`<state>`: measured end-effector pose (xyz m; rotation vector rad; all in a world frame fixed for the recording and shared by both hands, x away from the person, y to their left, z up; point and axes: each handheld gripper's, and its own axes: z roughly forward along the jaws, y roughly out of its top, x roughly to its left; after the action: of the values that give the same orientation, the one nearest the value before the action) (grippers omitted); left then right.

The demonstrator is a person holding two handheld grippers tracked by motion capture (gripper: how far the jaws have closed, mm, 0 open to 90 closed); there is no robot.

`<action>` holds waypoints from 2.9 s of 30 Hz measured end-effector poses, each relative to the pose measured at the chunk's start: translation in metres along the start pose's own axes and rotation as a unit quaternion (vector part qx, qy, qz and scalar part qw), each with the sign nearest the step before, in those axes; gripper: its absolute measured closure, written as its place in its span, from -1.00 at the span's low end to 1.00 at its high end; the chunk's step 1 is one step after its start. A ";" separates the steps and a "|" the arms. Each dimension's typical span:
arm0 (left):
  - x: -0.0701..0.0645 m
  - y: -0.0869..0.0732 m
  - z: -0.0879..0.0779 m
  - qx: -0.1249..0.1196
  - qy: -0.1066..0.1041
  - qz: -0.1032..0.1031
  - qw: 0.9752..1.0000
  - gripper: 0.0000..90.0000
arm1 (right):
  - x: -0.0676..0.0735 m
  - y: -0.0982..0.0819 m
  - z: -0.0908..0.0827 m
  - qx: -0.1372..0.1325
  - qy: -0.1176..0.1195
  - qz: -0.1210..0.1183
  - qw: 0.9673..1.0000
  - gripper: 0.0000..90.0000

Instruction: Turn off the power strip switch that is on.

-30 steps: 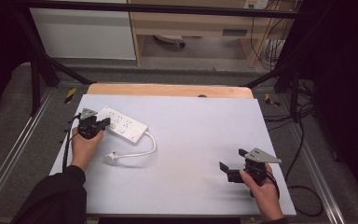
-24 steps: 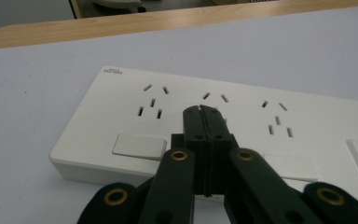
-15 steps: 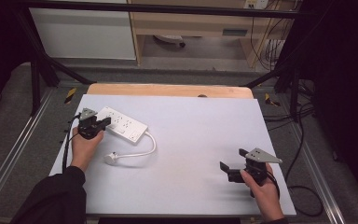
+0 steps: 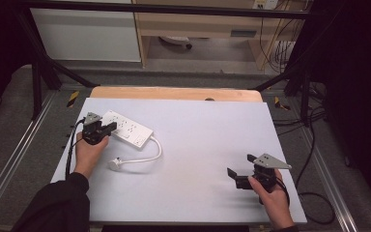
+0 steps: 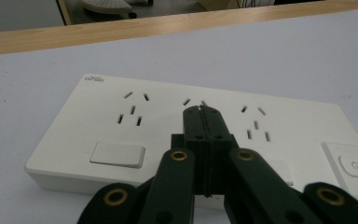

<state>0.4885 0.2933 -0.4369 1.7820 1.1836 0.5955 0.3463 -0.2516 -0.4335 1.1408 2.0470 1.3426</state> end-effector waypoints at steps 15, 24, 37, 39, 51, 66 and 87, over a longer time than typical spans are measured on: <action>0.001 0.002 -0.002 -0.020 0.001 -0.006 1.000 0.84 | 0.000 0.000 0.000 0.002 0.000 -0.001 1.000 -0.92; 0.002 0.002 -0.001 -0.019 0.002 -0.009 1.000 0.67 | 0.000 0.000 0.000 0.002 0.001 -0.001 1.000 -0.92; -0.002 0.010 -0.002 -0.035 -0.014 -0.037 0.999 0.10 | 0.000 0.000 0.000 0.002 0.001 -0.001 1.000 -0.92; -0.002 0.011 -0.002 -0.040 -0.017 -0.038 0.998 -0.01 | 0.000 0.000 0.000 0.001 0.001 -0.001 1.000 -0.92; -0.007 0.016 0.000 -0.026 -0.017 -0.047 0.998 -0.86 | 0.001 0.000 0.000 0.002 0.001 0.000 1.000 -0.93; -0.003 0.020 -0.004 -0.020 -0.006 -0.068 0.997 -0.84 | 0.000 0.000 0.000 0.001 0.000 -0.001 1.000 -0.93; -0.005 0.031 -0.026 -0.030 -0.014 -0.071 0.997 -0.86 | 0.001 0.000 0.000 0.001 0.001 -0.002 1.000 -0.93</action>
<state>0.4814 0.2951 -0.3973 1.6355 1.2481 0.5149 0.3460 -0.2508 -0.4331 1.1369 2.0502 1.3406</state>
